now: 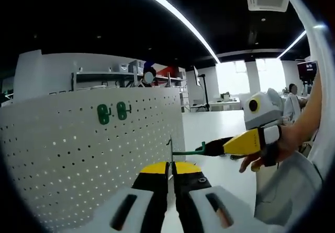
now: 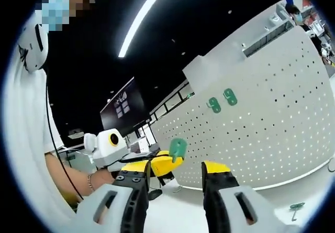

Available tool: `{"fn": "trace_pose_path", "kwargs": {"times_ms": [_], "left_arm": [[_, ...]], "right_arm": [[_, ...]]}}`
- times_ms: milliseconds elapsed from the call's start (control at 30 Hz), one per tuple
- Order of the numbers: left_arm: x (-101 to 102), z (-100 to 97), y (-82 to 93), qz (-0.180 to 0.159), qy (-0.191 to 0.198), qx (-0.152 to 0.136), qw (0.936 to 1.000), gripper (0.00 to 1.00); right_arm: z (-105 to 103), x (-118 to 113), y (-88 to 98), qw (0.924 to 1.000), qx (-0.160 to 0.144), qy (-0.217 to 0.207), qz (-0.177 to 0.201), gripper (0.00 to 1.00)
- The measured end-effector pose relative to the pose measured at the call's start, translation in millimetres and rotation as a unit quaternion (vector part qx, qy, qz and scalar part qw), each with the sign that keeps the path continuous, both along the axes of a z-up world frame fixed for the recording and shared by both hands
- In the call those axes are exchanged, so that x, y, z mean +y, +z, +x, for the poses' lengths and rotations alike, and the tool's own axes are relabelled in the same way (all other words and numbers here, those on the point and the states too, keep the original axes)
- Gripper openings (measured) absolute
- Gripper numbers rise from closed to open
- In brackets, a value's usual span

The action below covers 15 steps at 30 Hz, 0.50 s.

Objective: Insert the hook assembly into the mounting plate slot until the hook locks in place.

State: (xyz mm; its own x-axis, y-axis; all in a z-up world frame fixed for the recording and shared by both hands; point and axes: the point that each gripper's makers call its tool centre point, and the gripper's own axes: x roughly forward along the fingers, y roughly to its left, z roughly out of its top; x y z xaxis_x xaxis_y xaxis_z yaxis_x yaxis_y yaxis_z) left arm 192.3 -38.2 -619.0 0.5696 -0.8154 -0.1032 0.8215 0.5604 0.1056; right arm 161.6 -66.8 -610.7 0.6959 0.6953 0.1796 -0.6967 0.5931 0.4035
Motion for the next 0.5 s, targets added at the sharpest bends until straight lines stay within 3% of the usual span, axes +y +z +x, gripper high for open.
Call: {"fn": "trace_pose_path", "kwargs": {"times_ms": [500], "left_arm": [[0, -0.6, 2.3, -0.004, 0.001, 0.0, 1.0, 0.03]], "right_arm": [[12, 10, 7.7, 0.9999, -0.005, 0.003, 0.01, 0.31]]}}
